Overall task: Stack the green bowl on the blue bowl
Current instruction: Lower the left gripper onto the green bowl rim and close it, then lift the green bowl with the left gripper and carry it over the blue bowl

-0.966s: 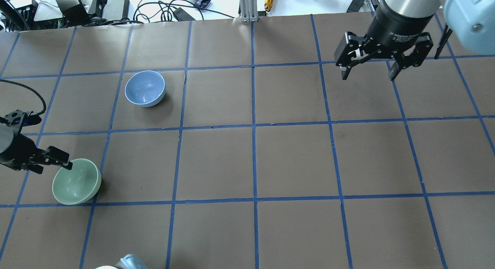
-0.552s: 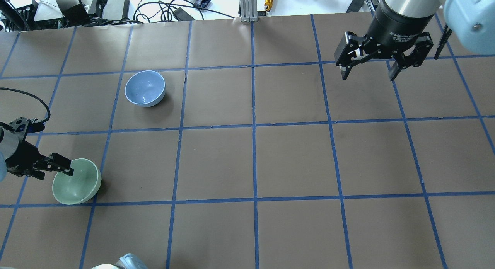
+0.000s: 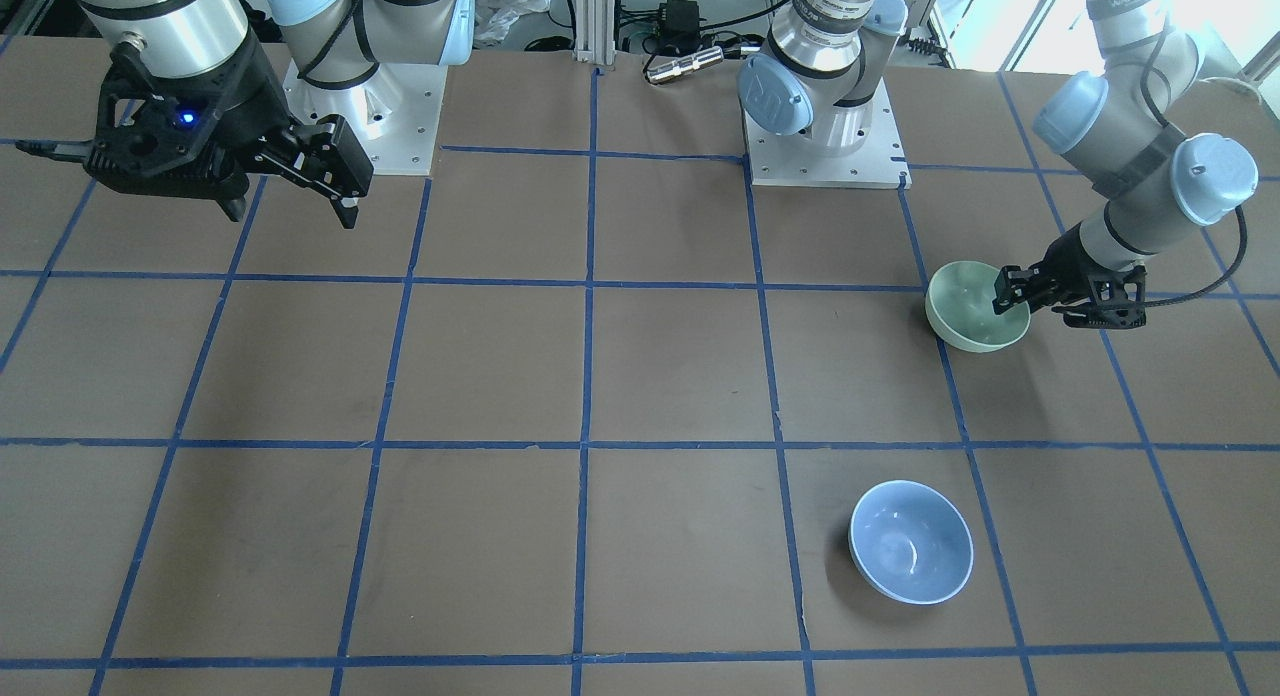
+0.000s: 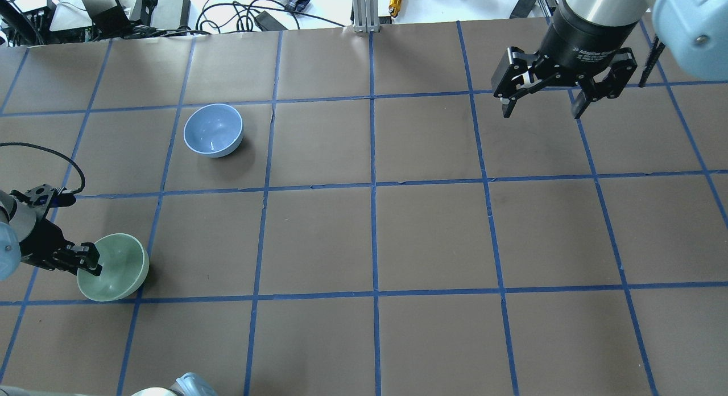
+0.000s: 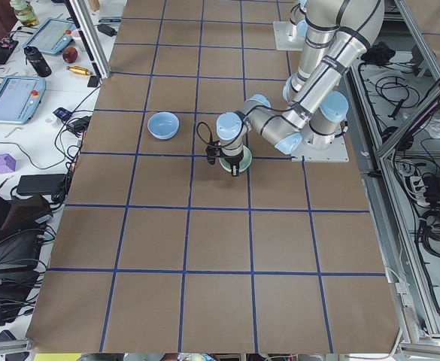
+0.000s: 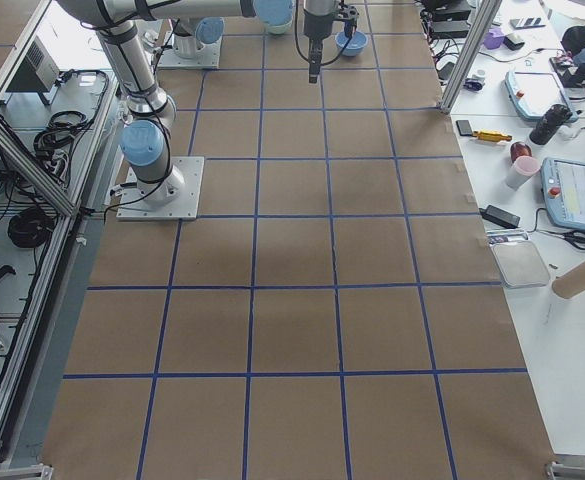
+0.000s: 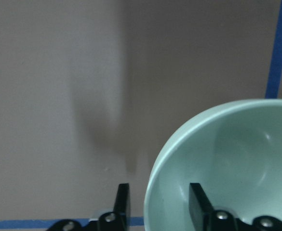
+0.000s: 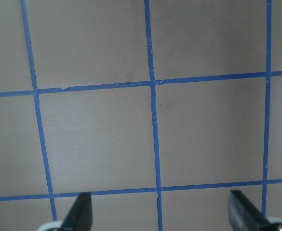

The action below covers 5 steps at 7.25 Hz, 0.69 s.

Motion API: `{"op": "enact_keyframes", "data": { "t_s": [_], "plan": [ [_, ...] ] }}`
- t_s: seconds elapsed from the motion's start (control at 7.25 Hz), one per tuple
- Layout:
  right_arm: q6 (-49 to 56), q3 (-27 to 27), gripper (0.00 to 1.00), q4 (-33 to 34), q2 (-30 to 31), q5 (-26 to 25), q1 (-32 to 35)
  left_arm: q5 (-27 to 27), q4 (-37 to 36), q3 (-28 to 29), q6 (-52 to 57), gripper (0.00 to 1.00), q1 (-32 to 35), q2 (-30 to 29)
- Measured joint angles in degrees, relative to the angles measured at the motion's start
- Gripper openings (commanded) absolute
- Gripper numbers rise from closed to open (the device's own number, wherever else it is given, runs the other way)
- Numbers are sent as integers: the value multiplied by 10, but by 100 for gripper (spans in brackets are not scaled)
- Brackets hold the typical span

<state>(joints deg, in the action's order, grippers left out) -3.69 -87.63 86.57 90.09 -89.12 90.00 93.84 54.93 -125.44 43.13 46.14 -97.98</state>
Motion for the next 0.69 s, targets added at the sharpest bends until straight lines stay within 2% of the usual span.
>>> {"op": "enact_keyframes", "data": {
  "t_s": [0.41,0.69],
  "plan": [
    [0,0,100,0,0,0,0,-12,0,20,20,0,2,-1],
    [0,0,100,0,0,0,0,-52,54,84,8,0,15,-5]
  ]
}}
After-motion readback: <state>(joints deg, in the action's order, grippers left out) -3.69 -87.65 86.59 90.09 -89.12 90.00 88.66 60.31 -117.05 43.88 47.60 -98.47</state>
